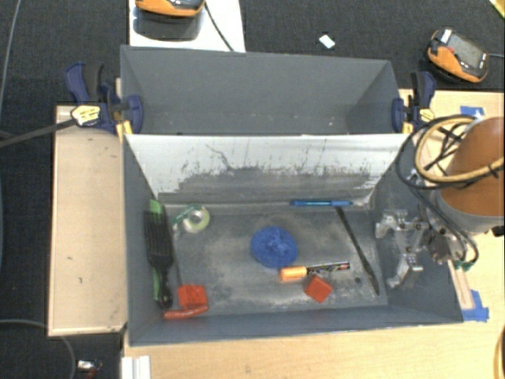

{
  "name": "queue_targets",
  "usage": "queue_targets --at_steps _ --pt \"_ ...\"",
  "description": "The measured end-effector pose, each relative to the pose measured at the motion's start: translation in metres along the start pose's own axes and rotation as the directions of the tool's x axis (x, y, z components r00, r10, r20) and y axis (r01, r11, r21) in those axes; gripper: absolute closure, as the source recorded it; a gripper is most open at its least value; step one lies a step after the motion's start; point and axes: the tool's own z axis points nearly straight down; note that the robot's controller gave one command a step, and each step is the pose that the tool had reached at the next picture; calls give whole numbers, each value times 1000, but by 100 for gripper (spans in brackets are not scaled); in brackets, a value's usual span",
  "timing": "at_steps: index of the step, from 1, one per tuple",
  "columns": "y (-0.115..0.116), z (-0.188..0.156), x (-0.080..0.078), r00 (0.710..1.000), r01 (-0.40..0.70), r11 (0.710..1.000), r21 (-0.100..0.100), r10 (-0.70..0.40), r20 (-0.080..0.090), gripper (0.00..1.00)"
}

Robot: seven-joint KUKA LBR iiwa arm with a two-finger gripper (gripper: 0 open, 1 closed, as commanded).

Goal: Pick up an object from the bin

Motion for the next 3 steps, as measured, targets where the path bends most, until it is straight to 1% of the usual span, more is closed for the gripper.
queue_targets --at_steps 1,2,3 --pt "0 -4 -2 1000 5 1000 2 -5 8 0" --pt "31 -49 -46 995 103 995 3 -103 10 0" --pt "70 -65 -49 997 79 997 1 -79 8 0"
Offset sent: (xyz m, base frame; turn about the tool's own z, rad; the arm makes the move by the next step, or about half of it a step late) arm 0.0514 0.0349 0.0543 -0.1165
